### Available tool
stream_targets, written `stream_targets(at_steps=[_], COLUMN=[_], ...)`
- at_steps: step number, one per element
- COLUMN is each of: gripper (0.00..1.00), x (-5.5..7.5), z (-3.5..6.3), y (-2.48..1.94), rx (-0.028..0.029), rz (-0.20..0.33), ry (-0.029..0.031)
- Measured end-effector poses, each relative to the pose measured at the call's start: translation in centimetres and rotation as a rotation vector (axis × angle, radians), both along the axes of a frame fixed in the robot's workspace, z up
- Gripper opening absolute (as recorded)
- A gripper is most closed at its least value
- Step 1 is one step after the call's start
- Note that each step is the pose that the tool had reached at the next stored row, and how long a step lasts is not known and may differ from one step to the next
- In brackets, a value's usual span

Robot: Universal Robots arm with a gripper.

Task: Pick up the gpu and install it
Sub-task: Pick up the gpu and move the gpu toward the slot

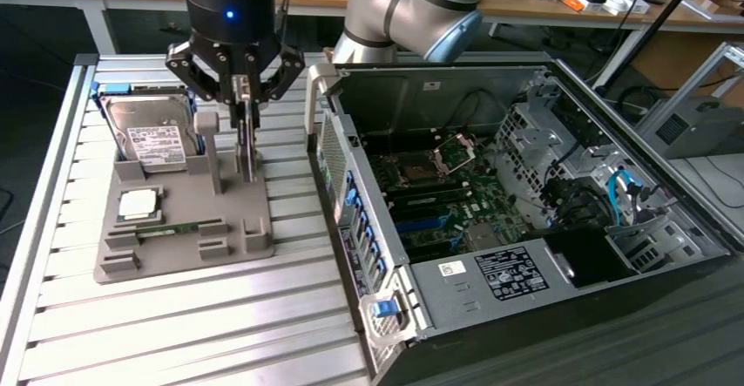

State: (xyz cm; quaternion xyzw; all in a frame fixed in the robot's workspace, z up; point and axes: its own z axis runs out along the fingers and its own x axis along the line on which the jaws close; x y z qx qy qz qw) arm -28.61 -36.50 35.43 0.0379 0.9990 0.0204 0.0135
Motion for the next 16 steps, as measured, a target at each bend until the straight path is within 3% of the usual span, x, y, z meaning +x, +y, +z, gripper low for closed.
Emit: stream_targets(at_steps=[16], gripper=[0.27], x=[0.00], z=[0.79], y=[0.00], rx=[0.0000], rz=[0.000], ry=[0.0000])
